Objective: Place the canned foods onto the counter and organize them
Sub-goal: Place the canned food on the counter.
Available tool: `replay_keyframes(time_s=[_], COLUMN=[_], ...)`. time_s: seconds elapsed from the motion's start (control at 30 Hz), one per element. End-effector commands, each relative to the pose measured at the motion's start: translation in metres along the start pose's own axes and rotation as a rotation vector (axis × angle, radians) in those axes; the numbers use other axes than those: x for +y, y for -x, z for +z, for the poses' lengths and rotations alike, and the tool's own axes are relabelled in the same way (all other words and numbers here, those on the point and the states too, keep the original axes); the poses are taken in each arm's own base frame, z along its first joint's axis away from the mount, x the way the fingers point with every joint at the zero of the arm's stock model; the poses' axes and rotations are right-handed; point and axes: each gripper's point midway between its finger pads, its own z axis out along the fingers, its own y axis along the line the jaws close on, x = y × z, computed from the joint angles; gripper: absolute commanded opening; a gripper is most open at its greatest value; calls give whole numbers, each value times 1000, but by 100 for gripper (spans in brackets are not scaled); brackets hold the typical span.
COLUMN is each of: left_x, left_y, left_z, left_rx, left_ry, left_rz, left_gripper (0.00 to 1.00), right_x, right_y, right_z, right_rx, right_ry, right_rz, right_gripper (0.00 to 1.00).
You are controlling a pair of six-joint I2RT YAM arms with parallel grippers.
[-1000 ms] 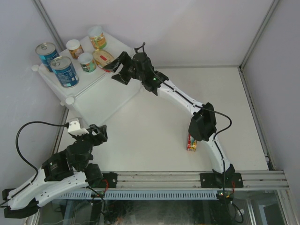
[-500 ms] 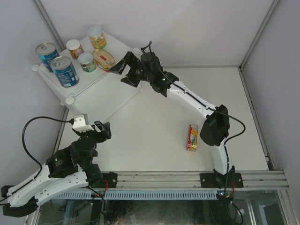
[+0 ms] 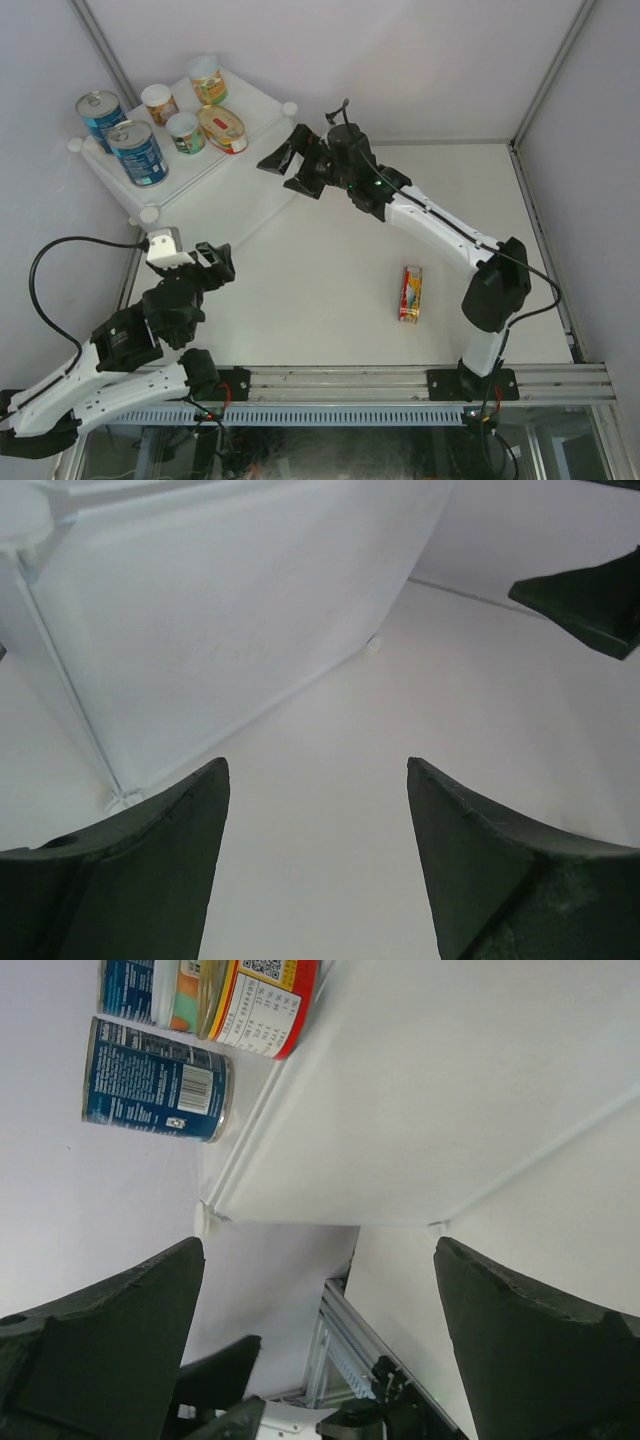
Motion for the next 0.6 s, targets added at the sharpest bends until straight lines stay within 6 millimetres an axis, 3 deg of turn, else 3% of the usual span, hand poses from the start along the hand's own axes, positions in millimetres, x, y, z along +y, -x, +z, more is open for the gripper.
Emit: replay_keyframes(time_s=[0.0,0.17,0.3,0.57], left_x=[-24,-66,-96,-129], left_y=[40,60,62,80], left_z=[6,23,52,107], left_rx=[-77,-125,-83,-64], left_ry=[-1,-55,-108,-101], left_rz=[14,70,92,113], left_gripper=[76,78,79,79], right_x=[34,7,-9,-19], right_y=[32,37,36,38], right_z=[-58,-101,-132,-183], right_rx=[-139,-205,-240,-301], right_ry=[74,-21,-66,-115], right_rz=[-93,-145,-182,-238], right_gripper=[95,92,89,87])
